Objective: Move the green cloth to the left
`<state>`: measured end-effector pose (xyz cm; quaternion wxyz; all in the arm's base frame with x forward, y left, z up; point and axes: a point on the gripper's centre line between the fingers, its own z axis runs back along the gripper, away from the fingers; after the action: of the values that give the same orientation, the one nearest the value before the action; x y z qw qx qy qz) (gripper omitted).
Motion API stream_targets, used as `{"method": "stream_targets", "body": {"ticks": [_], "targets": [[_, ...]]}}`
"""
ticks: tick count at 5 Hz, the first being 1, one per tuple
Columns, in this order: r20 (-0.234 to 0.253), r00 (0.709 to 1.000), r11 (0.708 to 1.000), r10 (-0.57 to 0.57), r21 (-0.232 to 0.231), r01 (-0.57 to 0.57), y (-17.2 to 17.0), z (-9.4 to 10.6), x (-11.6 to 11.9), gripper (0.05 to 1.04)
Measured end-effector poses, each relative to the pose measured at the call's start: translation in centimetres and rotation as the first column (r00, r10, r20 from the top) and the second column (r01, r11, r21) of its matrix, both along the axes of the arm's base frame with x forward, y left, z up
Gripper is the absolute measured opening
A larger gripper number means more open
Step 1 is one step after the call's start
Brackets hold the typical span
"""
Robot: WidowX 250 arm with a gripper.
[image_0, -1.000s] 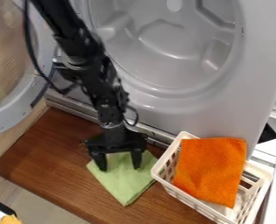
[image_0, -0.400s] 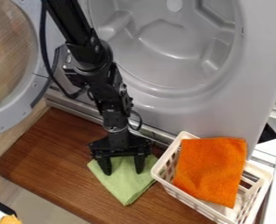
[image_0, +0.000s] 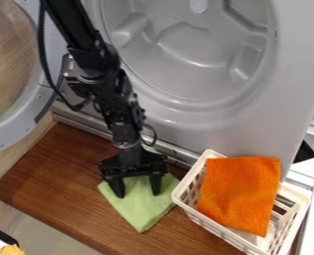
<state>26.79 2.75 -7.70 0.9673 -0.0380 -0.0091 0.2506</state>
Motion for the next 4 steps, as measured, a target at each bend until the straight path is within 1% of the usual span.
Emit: {"method": "stream_targets", "body": {"ticks": [1,2,3,4], "targets": [[0.009,0.999,0.999,0.038,0.009,-0.038,2.5,0.1,-0.1,1.000],[0.007,0.999,0.998,0.047,0.034,-0.047,4.6,0.0,-0.5,1.000],[0.009,0.995,0.994,0.099,0.045,-0.099,7.0,0.1,-1.1,1.000],[0.002,0.993,0.992,0.119,0.049,-0.119,7.9,-0.1,-0.9,1.000]]}}
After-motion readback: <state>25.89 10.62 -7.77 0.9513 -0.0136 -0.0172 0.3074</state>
